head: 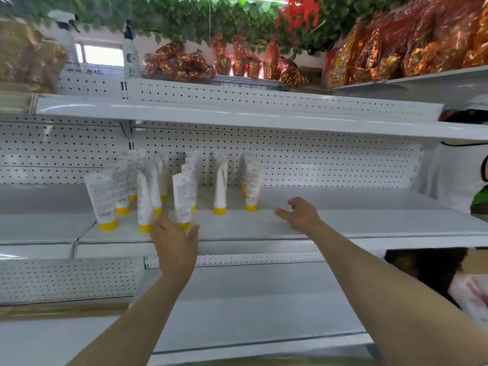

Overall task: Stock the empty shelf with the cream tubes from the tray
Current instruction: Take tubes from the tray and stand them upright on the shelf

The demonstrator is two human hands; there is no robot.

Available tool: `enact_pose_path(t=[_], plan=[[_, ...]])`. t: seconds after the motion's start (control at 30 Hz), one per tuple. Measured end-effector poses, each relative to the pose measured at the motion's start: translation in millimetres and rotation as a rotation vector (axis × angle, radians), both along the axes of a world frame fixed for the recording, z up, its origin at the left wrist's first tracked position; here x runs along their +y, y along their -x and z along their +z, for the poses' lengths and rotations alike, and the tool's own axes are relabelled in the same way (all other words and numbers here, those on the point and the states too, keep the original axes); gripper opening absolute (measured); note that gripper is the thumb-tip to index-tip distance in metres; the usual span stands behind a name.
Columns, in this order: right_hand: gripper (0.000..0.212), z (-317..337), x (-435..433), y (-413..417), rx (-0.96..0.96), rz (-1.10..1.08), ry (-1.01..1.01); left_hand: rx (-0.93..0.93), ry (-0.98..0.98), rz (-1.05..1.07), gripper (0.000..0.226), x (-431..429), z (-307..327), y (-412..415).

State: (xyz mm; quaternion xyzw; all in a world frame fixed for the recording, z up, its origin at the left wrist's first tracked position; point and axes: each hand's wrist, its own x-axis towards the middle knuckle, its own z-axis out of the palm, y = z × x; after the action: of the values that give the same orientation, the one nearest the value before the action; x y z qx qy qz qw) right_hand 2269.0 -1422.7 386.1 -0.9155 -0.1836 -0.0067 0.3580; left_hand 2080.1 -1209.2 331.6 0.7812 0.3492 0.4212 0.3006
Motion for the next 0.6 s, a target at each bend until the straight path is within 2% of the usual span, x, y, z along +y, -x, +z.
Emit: enact_pose_path(t=[0.07, 0.2, 0.4, 0.6], plan=[[0.076, 10, -53, 15, -0.011, -0.006, 0.028, -0.006, -0.106, -0.036, 0.08, -40, 6, 7], [0.075, 32, -168, 56, -0.085, -0.06, 0.083, 0.061, -0.285, -0.247, 0.081, -142, 30, 0], [0.08, 56, -331, 107, -0.177, -0.229, 0.184, 0.17, -0.239, -0.595, 0.072, -322, 65, -24], [0.075, 63, -458, 137, -0.168, -0.404, 0.243, 0.289, -0.273, -0.72, 0.066, -456, 67, -32]])
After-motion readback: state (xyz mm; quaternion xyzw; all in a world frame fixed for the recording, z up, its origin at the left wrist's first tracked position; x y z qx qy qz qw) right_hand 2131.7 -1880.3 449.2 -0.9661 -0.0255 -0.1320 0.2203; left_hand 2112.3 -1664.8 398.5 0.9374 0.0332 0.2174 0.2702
